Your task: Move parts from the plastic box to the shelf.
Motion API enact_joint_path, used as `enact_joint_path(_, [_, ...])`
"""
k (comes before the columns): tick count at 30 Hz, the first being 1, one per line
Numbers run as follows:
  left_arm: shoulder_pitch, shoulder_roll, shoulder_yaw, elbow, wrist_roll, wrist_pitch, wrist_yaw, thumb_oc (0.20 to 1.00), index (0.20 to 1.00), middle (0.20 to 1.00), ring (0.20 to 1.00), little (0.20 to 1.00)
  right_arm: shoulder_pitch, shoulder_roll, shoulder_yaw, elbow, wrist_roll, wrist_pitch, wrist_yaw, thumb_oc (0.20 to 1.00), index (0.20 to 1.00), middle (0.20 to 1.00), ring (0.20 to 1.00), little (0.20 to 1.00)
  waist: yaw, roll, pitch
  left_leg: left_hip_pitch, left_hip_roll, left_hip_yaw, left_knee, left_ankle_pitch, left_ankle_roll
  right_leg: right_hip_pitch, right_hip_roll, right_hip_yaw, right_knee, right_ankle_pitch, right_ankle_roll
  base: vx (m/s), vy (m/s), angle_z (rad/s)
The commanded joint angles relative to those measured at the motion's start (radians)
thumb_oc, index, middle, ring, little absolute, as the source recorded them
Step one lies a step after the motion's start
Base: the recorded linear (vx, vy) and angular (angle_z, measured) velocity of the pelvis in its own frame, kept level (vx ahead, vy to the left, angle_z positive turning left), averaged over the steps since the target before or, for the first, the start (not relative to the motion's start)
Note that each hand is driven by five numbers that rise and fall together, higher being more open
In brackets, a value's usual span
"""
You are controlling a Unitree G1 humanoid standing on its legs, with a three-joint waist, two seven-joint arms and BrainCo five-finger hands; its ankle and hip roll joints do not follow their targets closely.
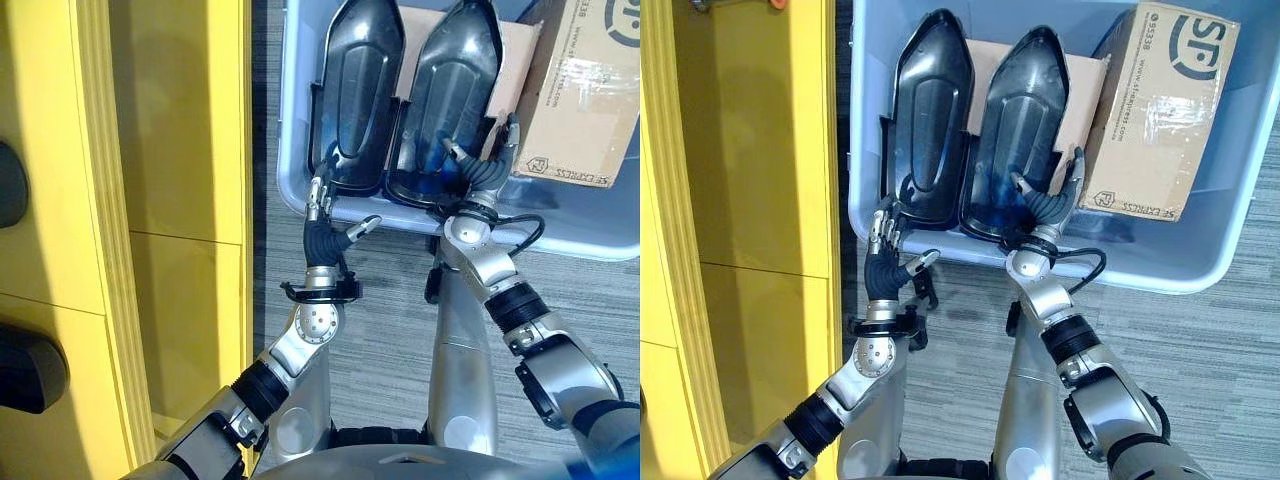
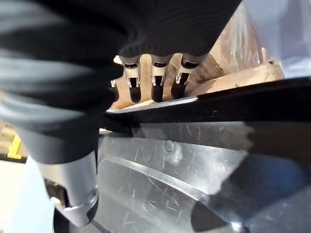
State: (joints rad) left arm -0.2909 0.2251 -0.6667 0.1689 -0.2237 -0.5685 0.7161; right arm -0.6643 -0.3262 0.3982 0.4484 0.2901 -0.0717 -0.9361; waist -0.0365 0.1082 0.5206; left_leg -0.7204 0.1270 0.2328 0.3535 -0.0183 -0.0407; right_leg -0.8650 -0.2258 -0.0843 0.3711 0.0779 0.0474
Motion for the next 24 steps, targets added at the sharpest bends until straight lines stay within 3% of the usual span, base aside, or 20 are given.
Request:
enact_joint_path(1, [0.021,0.019,0.009,-0.094,0.022,-0.035,-0.022,1.000,1.000,1.000,1.000,1.000,0.106,0.067,0.070,0.139,0.027,0.173,0.011,0.200,0.200,0.200,0.200,0.200,0.029,0.034,-0.001,-0.072,-0.092,-0.062,-0.005,0.032,0.026,0.018,0.098,-0.041,0.095,-0.097,-0.036,-0.01,-0.006,0.04])
enact_joint_path(5, [0.016,0.016,0.009,-0.071,0.009,-0.067,-0.019,1.000,1.000,1.000,1.000,1.000,0.075,0.055,0.091,0.187,-0.070,0.223,-0.022,0.200,0.200,0.200,0.200,0.200,0.037,0.042,-0.001,-0.079,-0.093,-0.063,-0.007,0.035,0.027,0.013,0.093,-0.047,0.097,-0.098,-0.034,-0.01,0.002,0.02])
enact_joint_path(9, [0.013,0.018,0.020,-0.057,0.008,-0.088,-0.016,1.000,1.000,1.000,1.000,1.000,0.046,0.049,0.085,0.265,0.047,0.254,-0.021,0.200,0.200,0.200,0.200,0.200,0.050,0.049,-0.001,-0.091,-0.093,-0.062,-0.021,0.046,0.024,0.003,0.090,-0.057,0.088,-0.092,-0.032,0.00,0.003,0.02])
enact_joint_path(12, [0.007,0.016,0.025,-0.047,0.005,-0.090,-0.018,1.000,1.000,1.000,1.000,1.000,0.061,0.073,0.062,0.330,0.172,0.219,0.012,0.200,0.200,0.200,0.200,0.200,0.053,0.049,-0.001,-0.099,-0.092,-0.063,-0.021,0.048,0.022,-0.002,0.092,-0.060,0.091,-0.094,-0.034,0.00,-0.002,0.02])
enact_joint_path(15, [0.003,0.012,0.025,-0.042,0.011,-0.088,-0.020,1.000,1.000,1.000,1.000,1.000,0.074,0.085,0.052,0.367,0.206,0.180,0.048,0.200,0.200,0.200,0.200,0.200,0.054,0.047,-0.001,-0.105,-0.091,-0.064,-0.016,0.046,0.022,-0.004,0.092,-0.064,0.095,-0.097,-0.035,0.00,0.000,0.00])
enact_joint_path(24, [-0.001,0.008,0.025,-0.037,0.012,-0.087,-0.026,1.000,1.000,1.000,1.000,1.000,0.072,0.087,0.073,0.371,0.146,0.143,0.043,0.200,0.200,0.200,0.200,0.200,0.058,0.049,-0.001,-0.111,-0.094,-0.069,-0.006,0.046,0.025,-0.010,0.092,-0.064,0.121,-0.109,-0.038,0.00,0.000,0.00])
